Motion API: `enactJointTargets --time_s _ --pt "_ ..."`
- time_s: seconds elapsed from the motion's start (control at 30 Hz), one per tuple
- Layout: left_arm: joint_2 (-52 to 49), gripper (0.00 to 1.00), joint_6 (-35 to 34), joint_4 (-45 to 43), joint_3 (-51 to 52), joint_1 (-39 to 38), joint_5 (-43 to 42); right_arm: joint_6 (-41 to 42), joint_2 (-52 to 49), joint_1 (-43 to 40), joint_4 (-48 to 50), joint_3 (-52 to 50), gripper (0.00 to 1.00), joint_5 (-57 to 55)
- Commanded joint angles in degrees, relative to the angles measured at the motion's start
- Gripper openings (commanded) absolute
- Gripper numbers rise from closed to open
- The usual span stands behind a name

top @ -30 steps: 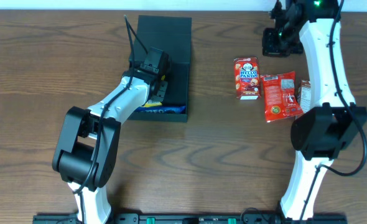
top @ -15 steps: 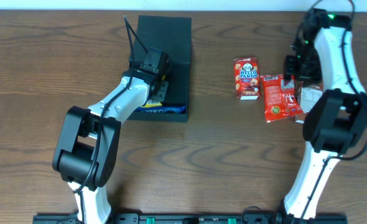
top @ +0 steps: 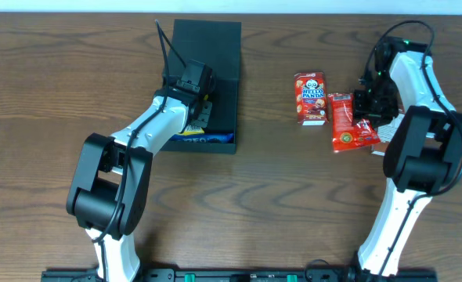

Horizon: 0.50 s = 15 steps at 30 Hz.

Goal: Pack container
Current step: 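Lower the right gripper onto the red snack bag and grasp it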

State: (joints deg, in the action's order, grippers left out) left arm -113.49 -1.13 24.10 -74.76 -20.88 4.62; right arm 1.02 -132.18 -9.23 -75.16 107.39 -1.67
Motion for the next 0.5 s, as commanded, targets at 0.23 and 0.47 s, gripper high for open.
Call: enactJointTargets --time_s 0.23,0.47 --pt "-2.01 0.06 -2.60 0.00 0.11 0.24 -4.68 1.07 -0.24 0.31 -0.09 0.09 0.01 0.87" --pt "-0.76 0.06 -4.24 -0.39 -2.45 0.42 1.97 0.70 1.16 0.37 -4.74 11.87 0.01 1.62"
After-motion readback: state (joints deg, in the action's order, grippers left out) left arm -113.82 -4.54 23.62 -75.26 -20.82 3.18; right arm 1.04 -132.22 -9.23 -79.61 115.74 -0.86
